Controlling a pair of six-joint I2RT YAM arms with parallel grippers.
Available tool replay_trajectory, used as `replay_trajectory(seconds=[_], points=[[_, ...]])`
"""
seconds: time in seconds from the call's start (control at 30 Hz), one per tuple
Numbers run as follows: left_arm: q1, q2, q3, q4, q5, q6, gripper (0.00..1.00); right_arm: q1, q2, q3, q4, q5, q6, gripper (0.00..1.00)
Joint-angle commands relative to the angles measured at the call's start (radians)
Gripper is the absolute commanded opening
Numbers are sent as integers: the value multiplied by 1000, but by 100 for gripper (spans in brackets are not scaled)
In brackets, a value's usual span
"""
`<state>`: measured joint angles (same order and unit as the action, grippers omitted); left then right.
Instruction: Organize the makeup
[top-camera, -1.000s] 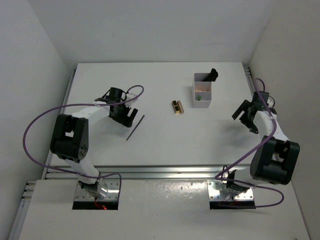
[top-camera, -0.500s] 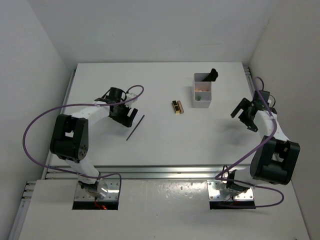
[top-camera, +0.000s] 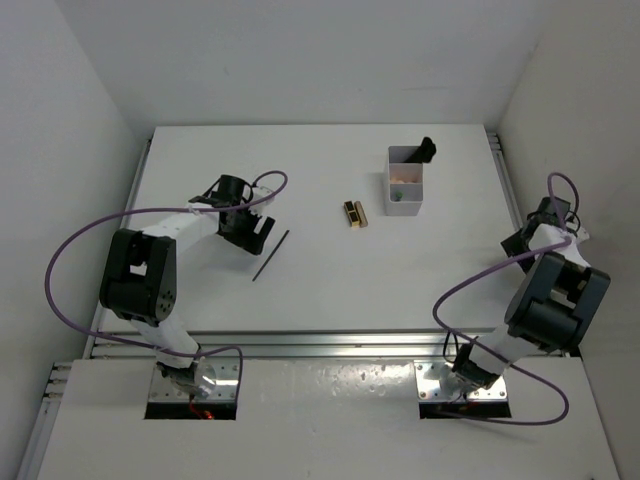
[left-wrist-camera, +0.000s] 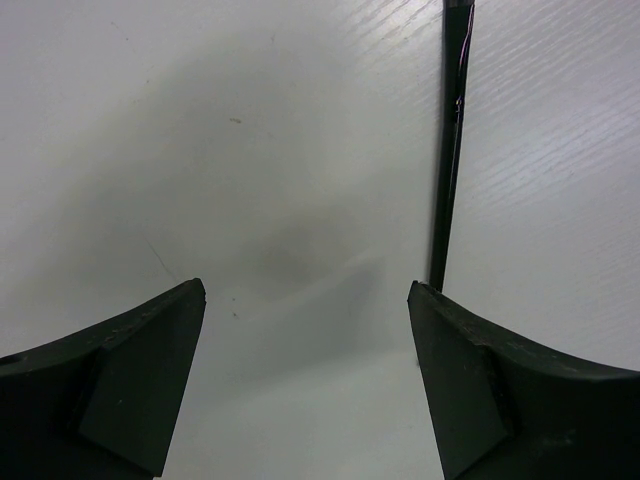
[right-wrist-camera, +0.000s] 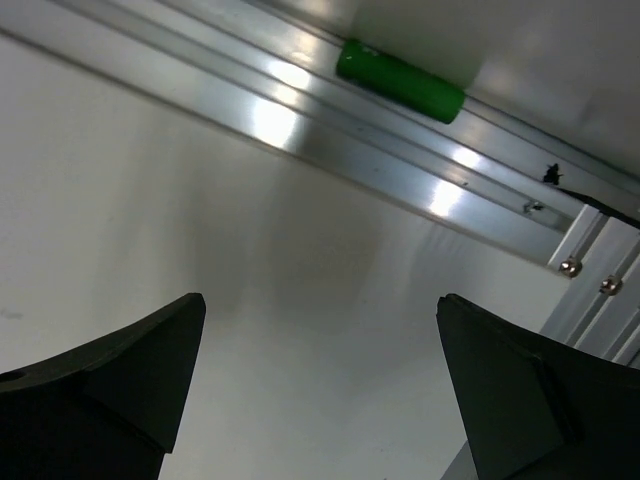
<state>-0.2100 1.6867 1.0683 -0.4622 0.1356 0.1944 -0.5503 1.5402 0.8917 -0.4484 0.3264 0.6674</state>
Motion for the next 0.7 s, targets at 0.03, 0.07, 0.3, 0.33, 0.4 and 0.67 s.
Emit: replay_trajectory(seconds=[0.03, 0.07, 0.3, 0.33, 0.4, 0.67], points=[[-6, -33, -5, -27, -16, 5, 89, -45, 43, 1, 43, 161, 46, 99], [-6, -21, -5, -45, -16, 14, 89, -52, 57, -5, 62, 172, 52, 99], [-6, -21, 15, -79, 4, 43, 89, -132, 60, -45, 189, 155, 14, 99], [-6, -21, 24, -79, 4, 43, 89, -132, 64, -39, 183, 139, 8, 99], [-6, -10, 51, -79, 4, 59, 89, -132, 70, -34, 175, 112, 9, 99], [-6, 59, 160, -116, 27, 59, 89, -106, 23, -112, 269, 111, -66, 95]])
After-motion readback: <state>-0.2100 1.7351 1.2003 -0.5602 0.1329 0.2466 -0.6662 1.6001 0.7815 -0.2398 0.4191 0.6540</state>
